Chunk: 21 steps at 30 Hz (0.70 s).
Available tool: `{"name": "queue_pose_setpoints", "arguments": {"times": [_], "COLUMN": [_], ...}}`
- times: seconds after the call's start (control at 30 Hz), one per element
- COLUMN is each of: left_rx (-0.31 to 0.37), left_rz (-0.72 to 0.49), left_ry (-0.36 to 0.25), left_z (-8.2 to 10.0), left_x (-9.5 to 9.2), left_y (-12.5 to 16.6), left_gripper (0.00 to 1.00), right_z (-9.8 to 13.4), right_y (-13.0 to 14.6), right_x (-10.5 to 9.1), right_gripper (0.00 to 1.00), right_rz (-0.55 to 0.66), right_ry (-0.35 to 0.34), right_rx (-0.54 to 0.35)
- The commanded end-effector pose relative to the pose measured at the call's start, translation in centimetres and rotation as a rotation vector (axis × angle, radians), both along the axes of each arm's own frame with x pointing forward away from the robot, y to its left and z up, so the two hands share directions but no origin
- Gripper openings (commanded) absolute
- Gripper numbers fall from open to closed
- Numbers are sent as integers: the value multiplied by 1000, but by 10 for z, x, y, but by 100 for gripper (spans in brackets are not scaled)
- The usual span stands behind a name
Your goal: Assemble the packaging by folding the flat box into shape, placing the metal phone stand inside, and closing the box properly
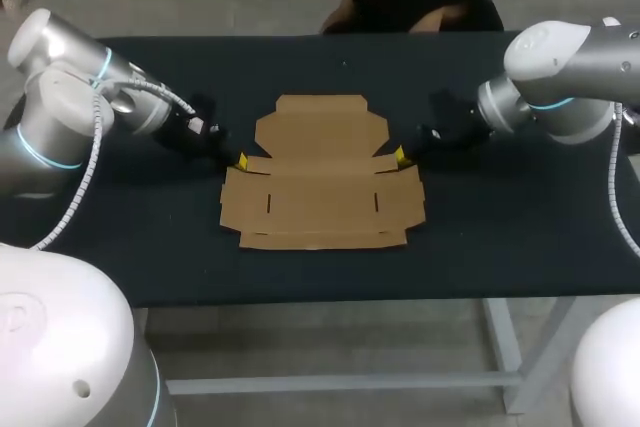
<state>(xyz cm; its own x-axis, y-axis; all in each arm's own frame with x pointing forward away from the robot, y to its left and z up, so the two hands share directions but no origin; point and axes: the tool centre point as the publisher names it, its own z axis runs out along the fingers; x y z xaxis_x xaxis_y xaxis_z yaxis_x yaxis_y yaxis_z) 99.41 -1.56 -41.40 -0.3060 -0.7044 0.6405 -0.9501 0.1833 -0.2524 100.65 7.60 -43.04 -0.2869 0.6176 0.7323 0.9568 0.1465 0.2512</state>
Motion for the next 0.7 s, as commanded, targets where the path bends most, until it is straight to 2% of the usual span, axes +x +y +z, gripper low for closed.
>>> {"name": "queue_pose_setpoints", "arguments": {"times": [0.03,0.7], "left_rx": [4,89], "left_rz": [-4,6], "left_ry": [5,-6], "left_z": [-3,10], "left_x": [2,3], "left_y": [-2,-12], "left_gripper": [0,0], "right_z": [-2,7], "right_y": [5,10], "right_x": [-4,-6], "right_gripper": [0,0], "right_rz": [-17,-61], "right_ry": [-1,5], "right_rx": [-17,-60]}}
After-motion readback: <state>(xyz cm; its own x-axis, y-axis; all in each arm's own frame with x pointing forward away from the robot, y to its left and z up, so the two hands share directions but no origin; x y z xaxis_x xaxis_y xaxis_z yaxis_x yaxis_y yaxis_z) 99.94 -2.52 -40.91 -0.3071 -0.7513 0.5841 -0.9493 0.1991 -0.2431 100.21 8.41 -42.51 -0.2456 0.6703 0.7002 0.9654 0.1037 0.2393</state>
